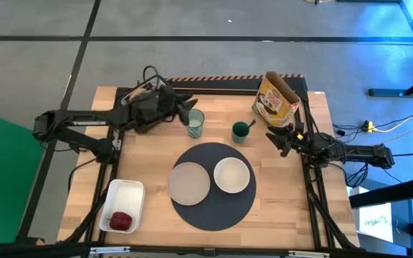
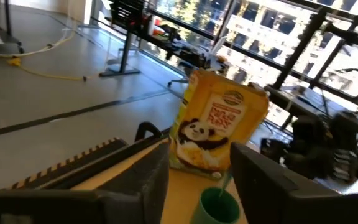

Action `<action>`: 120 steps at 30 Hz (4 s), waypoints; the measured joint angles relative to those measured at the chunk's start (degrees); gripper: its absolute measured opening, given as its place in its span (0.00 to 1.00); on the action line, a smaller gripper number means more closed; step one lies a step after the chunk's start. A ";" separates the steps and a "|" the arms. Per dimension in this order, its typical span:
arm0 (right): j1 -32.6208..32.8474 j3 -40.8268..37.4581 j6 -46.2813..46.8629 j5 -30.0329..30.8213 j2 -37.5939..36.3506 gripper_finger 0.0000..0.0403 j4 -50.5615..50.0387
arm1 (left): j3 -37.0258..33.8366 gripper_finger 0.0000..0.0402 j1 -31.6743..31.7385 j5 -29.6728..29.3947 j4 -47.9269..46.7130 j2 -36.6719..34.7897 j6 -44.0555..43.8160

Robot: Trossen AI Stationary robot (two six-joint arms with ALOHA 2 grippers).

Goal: Arrange a breakfast setting
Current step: Pour the cereals from the cereal box into the white bowl

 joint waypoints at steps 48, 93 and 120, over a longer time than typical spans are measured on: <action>0.02 53.64 13.80 29.63 30.59 0.60 -73.70 | 19.38 0.43 16.94 32.79 3.91 26.49 24.68; 0.00 41.79 18.17 31.38 32.27 0.76 -62.37 | 35.92 0.50 19.48 42.00 8.88 42.20 21.53; 0.00 41.77 23.97 33.92 39.35 0.76 -60.02 | 65.13 0.50 16.12 41.55 10.40 70.67 24.54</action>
